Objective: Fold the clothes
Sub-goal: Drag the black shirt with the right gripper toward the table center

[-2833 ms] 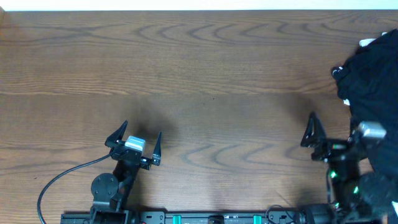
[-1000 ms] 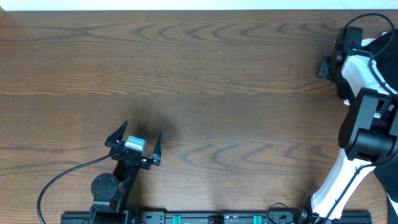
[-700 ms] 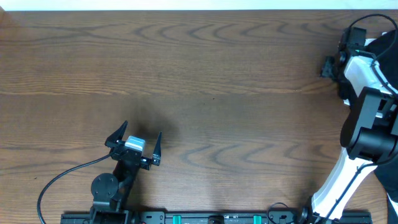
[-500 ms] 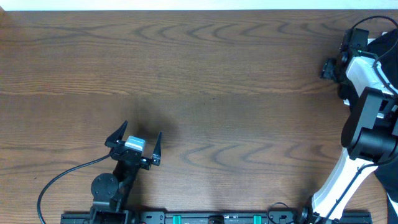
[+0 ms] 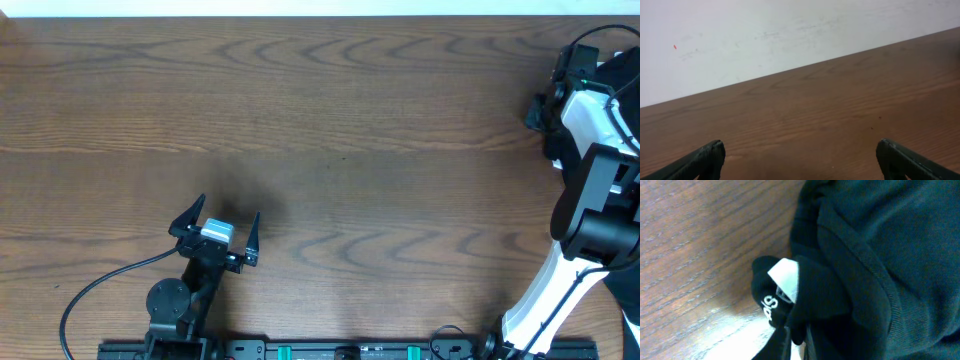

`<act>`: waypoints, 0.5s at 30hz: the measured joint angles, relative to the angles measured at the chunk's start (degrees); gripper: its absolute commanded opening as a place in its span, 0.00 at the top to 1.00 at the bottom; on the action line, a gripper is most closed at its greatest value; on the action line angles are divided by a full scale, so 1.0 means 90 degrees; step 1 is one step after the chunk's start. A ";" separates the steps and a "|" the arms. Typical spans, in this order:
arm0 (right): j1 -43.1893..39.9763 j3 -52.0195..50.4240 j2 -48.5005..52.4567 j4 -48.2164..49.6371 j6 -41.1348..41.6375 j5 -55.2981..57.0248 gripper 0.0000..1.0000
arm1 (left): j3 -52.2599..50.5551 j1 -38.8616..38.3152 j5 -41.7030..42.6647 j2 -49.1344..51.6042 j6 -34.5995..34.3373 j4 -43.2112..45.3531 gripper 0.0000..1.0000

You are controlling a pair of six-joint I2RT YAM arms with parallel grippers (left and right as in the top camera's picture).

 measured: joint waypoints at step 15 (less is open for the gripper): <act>-0.0002 0.0000 -0.0641 0.0017 -0.0005 -0.0651 0.99 | 0.0000 0.0000 0.0000 0.0000 0.0000 0.0000 0.02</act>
